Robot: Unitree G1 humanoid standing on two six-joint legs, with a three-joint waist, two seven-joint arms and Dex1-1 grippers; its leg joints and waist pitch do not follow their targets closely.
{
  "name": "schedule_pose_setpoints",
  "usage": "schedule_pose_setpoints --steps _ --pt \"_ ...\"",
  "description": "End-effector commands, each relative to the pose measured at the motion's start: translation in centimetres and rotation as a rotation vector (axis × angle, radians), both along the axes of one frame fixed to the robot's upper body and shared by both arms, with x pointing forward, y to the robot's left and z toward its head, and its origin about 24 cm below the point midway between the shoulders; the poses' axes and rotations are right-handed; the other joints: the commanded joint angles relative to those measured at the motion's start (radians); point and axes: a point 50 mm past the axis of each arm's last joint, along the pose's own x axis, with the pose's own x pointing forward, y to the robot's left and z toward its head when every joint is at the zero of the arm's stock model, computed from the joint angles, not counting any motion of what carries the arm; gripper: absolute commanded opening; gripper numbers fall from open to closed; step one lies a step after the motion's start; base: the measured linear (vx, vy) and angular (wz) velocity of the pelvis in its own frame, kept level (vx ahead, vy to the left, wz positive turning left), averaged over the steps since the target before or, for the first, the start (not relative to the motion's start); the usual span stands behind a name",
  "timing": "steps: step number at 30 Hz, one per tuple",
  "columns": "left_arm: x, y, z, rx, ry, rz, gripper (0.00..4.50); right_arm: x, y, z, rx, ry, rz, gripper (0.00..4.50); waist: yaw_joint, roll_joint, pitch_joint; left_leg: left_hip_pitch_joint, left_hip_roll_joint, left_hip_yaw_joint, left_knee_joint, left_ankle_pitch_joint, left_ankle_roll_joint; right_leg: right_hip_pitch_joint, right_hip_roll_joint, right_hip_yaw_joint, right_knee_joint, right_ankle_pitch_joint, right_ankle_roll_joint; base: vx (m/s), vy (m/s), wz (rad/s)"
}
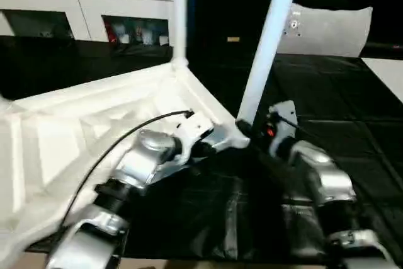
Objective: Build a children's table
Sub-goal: Rotate leg to tighten
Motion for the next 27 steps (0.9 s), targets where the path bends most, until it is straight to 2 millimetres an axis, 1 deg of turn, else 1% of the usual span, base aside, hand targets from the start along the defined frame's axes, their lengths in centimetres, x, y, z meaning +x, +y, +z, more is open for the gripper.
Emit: schedule_pose_setpoints --steps 1,3,4,5,6,7,8,10,11,12,13,14,15,16,17,18,19,20,21,22,23,24,25,26,27 --pt "-1.1 -3.1 0.9 -0.07 -0.014 -0.11 0.0 -0.3 0.8 -0.8 -0.011 0.032 -0.008 2.28 0.011 0.0 -0.059 -0.004 0.035 -0.011 -0.068 -0.137 0.039 0.054 -0.087 0.05 -0.084 -0.254 -0.161 0.0 0.0 0.0" --pt "-1.0 -3.0 0.8 -0.057 -0.021 -0.103 0.0 -0.3 1.1 -0.7 0.009 0.016 0.001 2.62 0.011 0.001 -0.058 -0.006 0.035 -0.012 -0.068 -0.145 0.042 0.056 -0.088 0.05 -0.084 -0.25 -0.167 0.0 0.0 0.0" --pt "-0.9 -2.8 0.8 -0.046 -0.03 -0.1 0.0 -0.4 1.1 -0.5 0.025 0.009 0.003 2.64 0.012 0.007 -0.057 -0.004 0.035 -0.012 -0.069 -0.155 0.041 0.054 -0.088 0.05 -0.086 -0.256 -0.167 0.0 0.0 0.0" --pt "-0.8 -2.6 0.8 -0.038 -0.035 -0.098 0.0 -0.5 1.1 -0.4 0.036 0.005 0.002 2.64 0.012 0.004 -0.056 -0.003 0.036 -0.012 -0.07 -0.166 0.041 0.054 -0.087 0.05 -0.087 -0.263 -0.165 0.0 0.0 0.0" --pt "-0.7 -2.3 0.8 -0.025 -0.045 -0.1 0.0 -0.6 1.0 -0.2 0.04 -0.008 0.009 2.84 0.015 0.009 -0.055 -0.002 0.036 -0.013 -0.072 -0.174 0.038 0.054 -0.087 0.05 -0.089 -0.275 -0.161 0.0 0.0 0.0" --pt "-0.6 -1.9 0.7 -0.014 -0.047 -0.101 0.0 -0.7 0.7 0.0 0.035 -0.025 0.015 2.97 0.015 0.008 -0.055 -0.002 0.036 -0.012 -0.072 -0.179 0.038 0.053 -0.087 0.051 -0.091 -0.278 -0.157 0.0 0.0 0.0" --pt "-0.4 -1.3 0.6 0.001 -0.05 -0.102 0.0 -1.1 0.0 0.5 0.029 -0.046 0.028 3.03 0.021 0.008 -0.055 0.0 0.036 -0.013 -0.072 -0.179 0.035 0.055 -0.085 0.051 -0.091 -0.275 -0.148 0.0 0.0 0.0" --pt "-0.4 -1.2 0.6 0.005 -0.051 -0.105 0.0 -1.2 -0.2 0.6 0.029 -0.05 0.034 3.16 0.024 0.008 -0.056 -0.001 0.037 -0.013 -0.073 -0.177 0.04 0.055 -0.087 0.052 -0.088 -0.262 -0.149 0.0 0.0 0.0" --pt "-0.4 -0.8 0.5 0.013 -0.049 -0.113 0.0 -1.4 -0.8 0.9 0.015 -0.058 0.066 3.28 0.025 0.011 -0.054 -0.002 0.037 -0.013 -0.074 -0.179 0.037 0.056 -0.087 0.051 -0.089 -0.27 -0.149 0.0 0.0 0.0" --pt "-0.4 -0.5 0.5 0.021 -0.046 -0.123 0.0 -1.7 -1.3 1.1 -0.001 -0.065 0.112 3.41 0.026 0.009 -0.053 -0.002 0.037 -0.013 -0.074 -0.183 0.037 0.057 -0.087 0.051 -0.091 -0.278 -0.145 0.0 0.0 0.0" --pt "-0.4 -0.3 0.4 0.028 -0.043 -0.134 0.0 -1.9 -1.7 1.1 -0.012 -0.068 0.141 3.41 0.028 0.009 -0.054 0.0 0.037 -0.012 -0.072 -0.188 0.042 0.057 -0.087 0.051 -0.092 -0.28 -0.143 0.0 0.0 0.0" --pt "-0.4 0.1 0.3 0.039 -0.038 -0.155 0.0 -2.1 -2.2 1.3 -0.026 -0.072 0.184 3.53 0.03 0.011 -0.053 -0.001 0.037 -0.011 -0.071 -0.184 0.046 0.056 -0.089 0.053 -0.091 -0.275 -0.146 0.0 0.0 0.0" --pt "-0.5 0.5 0.2 0.048 -0.036 -0.187 0.0 -2.4 -2.6 1.4 -0.032 -0.073 0.226 3.67 0.033 0.011 -0.053 -0.003 0.036 -0.012 -0.071 -0.183 0.05 0.058 -0.088 0.051 -0.092 -0.284 -0.142 0.0 0.0 0.0" --pt "-0.6 0.7 0.2 0.052 -0.035 -0.202 0.0 -2.5 -2.7 1.5 -0.032 -0.072 0.243 3.67 0.034 0.009 -0.054 -0.003 0.036 -0.012 -0.071 -0.183 0.054 0.058 -0.089 0.051 -0.093 -0.288 -0.14 0.0 0.0 0.0" --pt "-0.7 1.0 0.1 0.061 -0.029 -0.233 0.0 -2.7 -3.0 1.5 -0.041 -0.07 0.283 3.78 0.036 0.01 -0.054 -0.002 0.037 -0.013 -0.071 -0.179 0.056 0.056 -0.088 0.051 -0.091 -0.284 -0.144 0.0 0.0 0.0" --pt "-1.0 1.4 0.1 0.072 -0.024 -0.297 0.0 -3.0 -3.7 1.7 -0.056 -0.064 0.338 3.87 0.036 0.009 -0.053 -0.002 0.037 -0.011 -0.071 -0.178 0.055 0.055 -0.087 0.051 -0.091 -0.282 -0.149 0.0 0.0 0.0" --pt "-1.2 1.8 0.1 0.081 -0.013 -0.335 0.0 -3.3 -4.2 1.9 -0.07 -0.061 0.373 3.91 0.039 0.011 -0.052 -0.001 0.037 -0.013 -0.071 -0.184 0.058 0.056 -0.088 0.05 -0.093 -0.293 -0.149 0.0 0.0 0.0" --pt "-1.2 1.8 0.1 0.084 -0.01 -0.343 0.0 -3.3 -4.3 2.0 -0.074 -0.061 0.381 3.98 0.041 0.011 -0.053 0.0 0.039 -0.012 -0.071 -0.18 0.059 0.057 -0.09 0.052 -0.09 -0.287 -0.149 0.0 0.0 0.0" --pt "-1.4 2.1 0.2 0.088 -0.012 -0.379 0.0 -3.5 -4.7 2.3 -0.092 -0.061 0.406 3.98 0.04 0.01 -0.051 -0.001 0.04 -0.012 -0.071 -0.179 0.059 0.055 -0.088 0.053 -0.091 -0.285 -0.151 0.0 0.0 0.0" --pt "-1.5 2.2 0.2 0.09 -0.014 -0.4 0.0 -3.6 -4.9 2.5 -0.104 -0.062 0.422 3.98 0.045 0.012 -0.053 0.003 0.04 -0.011 -0.07 -0.18 0.057 0.053 -0.088 0.052 -0.09 -0.28 -0.156 0.0 0.0 0.0" --pt "-1.7 2.4 0.3 0.087 -0.009 -0.443 0.0 -3.7 -5.3 2.8 -0.114 -0.063 0.457 3.98 0.048 0.007 -0.052 0.003 0.041 -0.01 -0.071 -0.179 0.056 0.053 -0.088 0.053 -0.088 -0.273 -0.16 0.0 0.0 0.0" --pt "-1.9 2.5 0.4 0.085 -0.006 -0.487 0.0 -3.9 -5.5 3.0 -0.105 -0.051 0.5 3.98 0.051 0.007 -0.053 0.003 0.042 -0.01 -0.071 -0.183 0.056 0.055 -0.089 0.053 -0.086 -0.275 -0.163 0.0 0.0 0.0" --pt "-2.3 2.8 0.5 0.085 0.003 -0.543 0.0 -4.3 -5.8 3.4 -0.087 -0.029 0.576 3.81 0.054 0.008 -0.053 0.005 0.042 -0.012 -0.07 -0.186 0.061 0.054 -0.09 0.052 -0.088 -0.279 -0.164 0.0 0.0 0.0" --pt "-2.4 2.9 0.5 0.086 0.008 -0.57 0.0 -4.5 -6.0 3.6 -0.076 -0.016 0.618 3.71 0.057 0.003 -0.054 0.004 0.044 -0.01 -0.069 -0.179 0.068 0.057 -0.089 0.053 -0.084 -0.264 -0.168 0.0 0.0 0.0" --pt "-2.5 3.1 0.6 0.094 0.014 -0.599 0.0 -4.7 -6.1 3.7 -0.076 0.0 0.657 3.71 0.062 0.006 -0.053 0.003 0.045 -0.009 -0.067 -0.169 0.073 0.055 -0.088 0.053 -0.081 -0.246 -0.176 0.0 0.0 0.0"
